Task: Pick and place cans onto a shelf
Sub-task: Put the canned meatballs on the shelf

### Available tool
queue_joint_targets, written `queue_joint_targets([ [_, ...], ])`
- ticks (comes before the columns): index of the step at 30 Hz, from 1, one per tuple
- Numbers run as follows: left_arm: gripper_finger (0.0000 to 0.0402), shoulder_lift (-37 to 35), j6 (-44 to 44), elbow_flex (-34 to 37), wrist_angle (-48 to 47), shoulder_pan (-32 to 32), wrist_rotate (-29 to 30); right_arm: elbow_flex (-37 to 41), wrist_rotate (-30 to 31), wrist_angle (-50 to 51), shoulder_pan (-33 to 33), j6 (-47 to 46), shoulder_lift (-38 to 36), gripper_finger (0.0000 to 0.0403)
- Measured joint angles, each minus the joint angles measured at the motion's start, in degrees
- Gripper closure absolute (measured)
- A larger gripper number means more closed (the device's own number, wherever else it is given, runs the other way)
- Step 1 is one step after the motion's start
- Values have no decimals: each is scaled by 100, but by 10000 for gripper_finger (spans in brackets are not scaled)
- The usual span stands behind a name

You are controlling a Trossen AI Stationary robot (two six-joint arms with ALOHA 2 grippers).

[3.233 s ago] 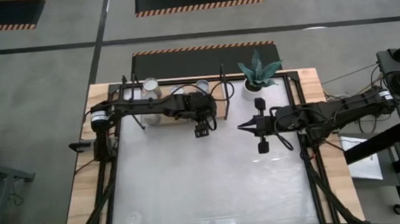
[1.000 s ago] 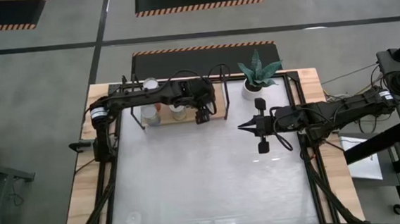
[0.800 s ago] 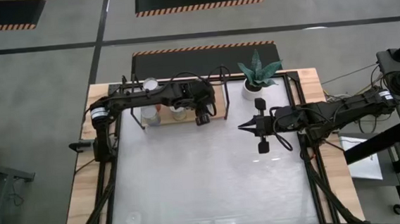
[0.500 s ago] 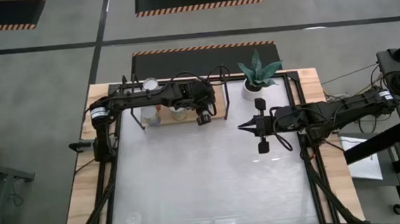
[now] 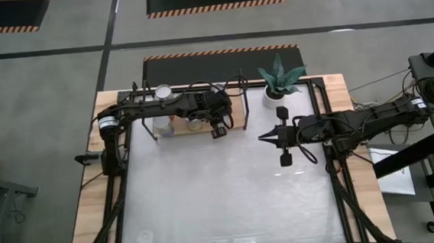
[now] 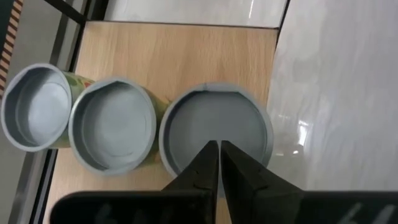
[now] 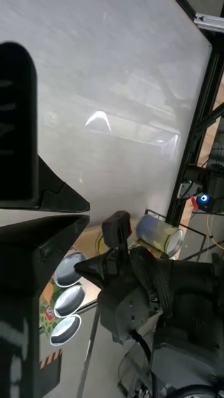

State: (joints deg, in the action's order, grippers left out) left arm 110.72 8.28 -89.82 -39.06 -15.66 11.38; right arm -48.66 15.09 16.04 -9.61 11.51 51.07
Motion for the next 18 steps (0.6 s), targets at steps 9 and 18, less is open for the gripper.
queue_joint_targets([
  [9, 401, 0, -42, 39, -278, 10, 0, 0, 0, 10, 0, -2, 0, 394],
  [18, 401, 0, -42, 39, -296, 9, 1, 0, 0, 10, 0, -4, 0, 394],
])
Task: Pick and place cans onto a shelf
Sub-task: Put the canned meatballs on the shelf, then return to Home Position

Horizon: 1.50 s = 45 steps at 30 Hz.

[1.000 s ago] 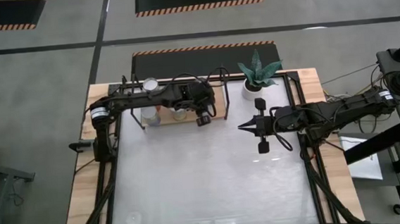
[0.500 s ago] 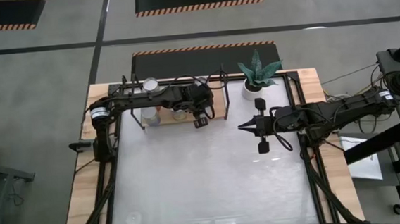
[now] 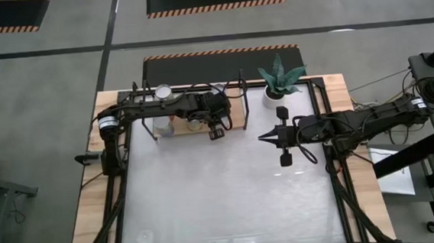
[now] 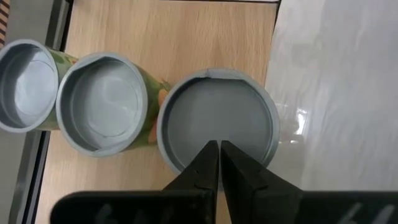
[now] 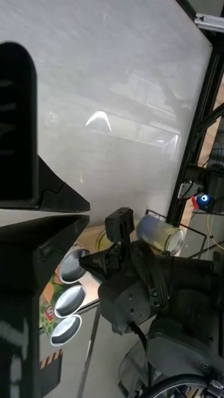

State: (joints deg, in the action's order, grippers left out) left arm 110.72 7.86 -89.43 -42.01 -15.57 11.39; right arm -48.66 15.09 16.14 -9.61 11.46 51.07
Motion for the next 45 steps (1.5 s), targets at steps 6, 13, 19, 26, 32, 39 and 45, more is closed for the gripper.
queue_joint_targets([
  [6, 401, -2, -26, 0, 103, 0, 1, 0, 0, 0, 0, -2, 0, 394],
  [13, 401, -144, -95, -81, 88, 79, 14, 0, 0, 16, 0, -32, 0, 394],
  [19, 401, -822, -108, 39, 397, 611, 25, 0, 2, 35, 0, -200, 0, 394],
  [26, 401, -2224, 257, 1478, 1817, 1420, 485, 0, 69, -5, 0, -473, 57, 394],
  [32, 401, -3539, 284, 2887, 2999, 1806, 654, -4, 464, -184, 15, -661, 236, 394],
  [39, 401, -4812, 258, 4027, 3700, 1880, 916, -271, 604, -193, 83, -811, 715, 394],
  [45, 401, -5835, 360, 4775, 3915, 1878, 908, -274, 355, -639, 146, -287, 1018, 394],
])
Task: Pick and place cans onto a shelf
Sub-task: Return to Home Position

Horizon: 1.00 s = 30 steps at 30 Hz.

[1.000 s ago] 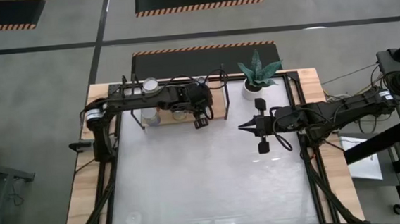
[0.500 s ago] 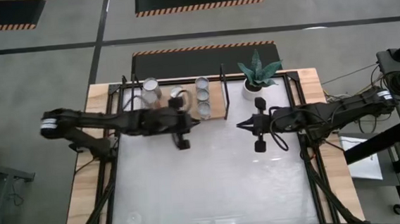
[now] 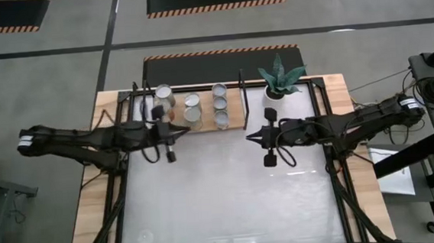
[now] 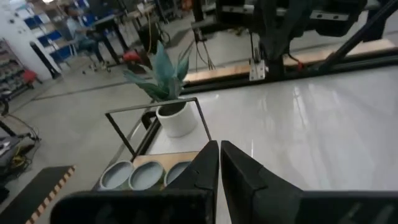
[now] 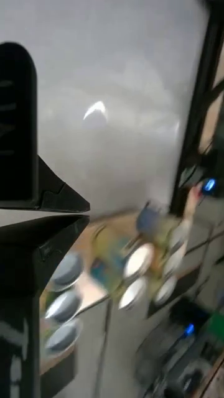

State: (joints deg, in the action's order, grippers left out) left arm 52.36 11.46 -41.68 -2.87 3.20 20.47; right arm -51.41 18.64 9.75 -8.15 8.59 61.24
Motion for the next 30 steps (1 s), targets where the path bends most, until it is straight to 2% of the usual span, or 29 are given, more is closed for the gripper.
queue_joint_targets([
  [5, 401, -836, 76, 585, 124, -2, -422, 127, -1050, -650, 226, 468, 38, 394],
  [8, 401, -1320, 114, 946, 164, -1, -648, 237, -1120, -813, 339, 706, -4, 394],
  [14, 401, -2298, 143, 1637, 213, -2, -654, 656, -1166, -1038, 564, 799, -299, 394],
  [21, 401, -3258, 13, 2262, 250, -2, -686, 1655, -1563, -1686, 748, 869, -1198, 394],
  [30, 401, -4126, -200, 2882, 192, -2, -805, 2936, -1568, -1740, 770, 724, -2803, 394],
])
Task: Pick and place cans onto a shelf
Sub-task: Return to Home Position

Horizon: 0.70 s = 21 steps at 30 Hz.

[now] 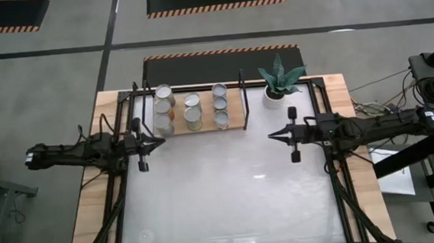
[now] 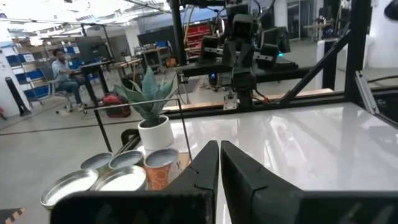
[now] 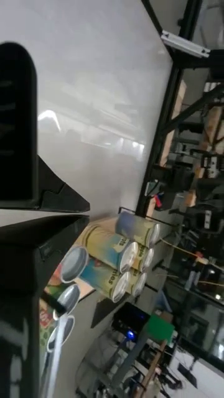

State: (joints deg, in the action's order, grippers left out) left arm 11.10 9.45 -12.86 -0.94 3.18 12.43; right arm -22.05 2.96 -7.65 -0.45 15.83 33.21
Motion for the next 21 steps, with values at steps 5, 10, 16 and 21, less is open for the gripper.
queue_joint_targets([
  [5, 401, -306, -134, 215, 6, 0, 0, 654, 0, 6, 0, 192, -983, 394],
  [10, 401, -517, -228, 431, -1, 0, 0, 1213, -6, 28, 0, 720, -2026, 394],
  [16, 401, -703, -362, 702, 17, 0, 0, 1573, -1, 358, 2, 1036, -3134, 394],
  [21, 401, -864, -554, 975, 166, -2, -2, 1739, -22, 616, 1, 1041, -3283, 394],
])
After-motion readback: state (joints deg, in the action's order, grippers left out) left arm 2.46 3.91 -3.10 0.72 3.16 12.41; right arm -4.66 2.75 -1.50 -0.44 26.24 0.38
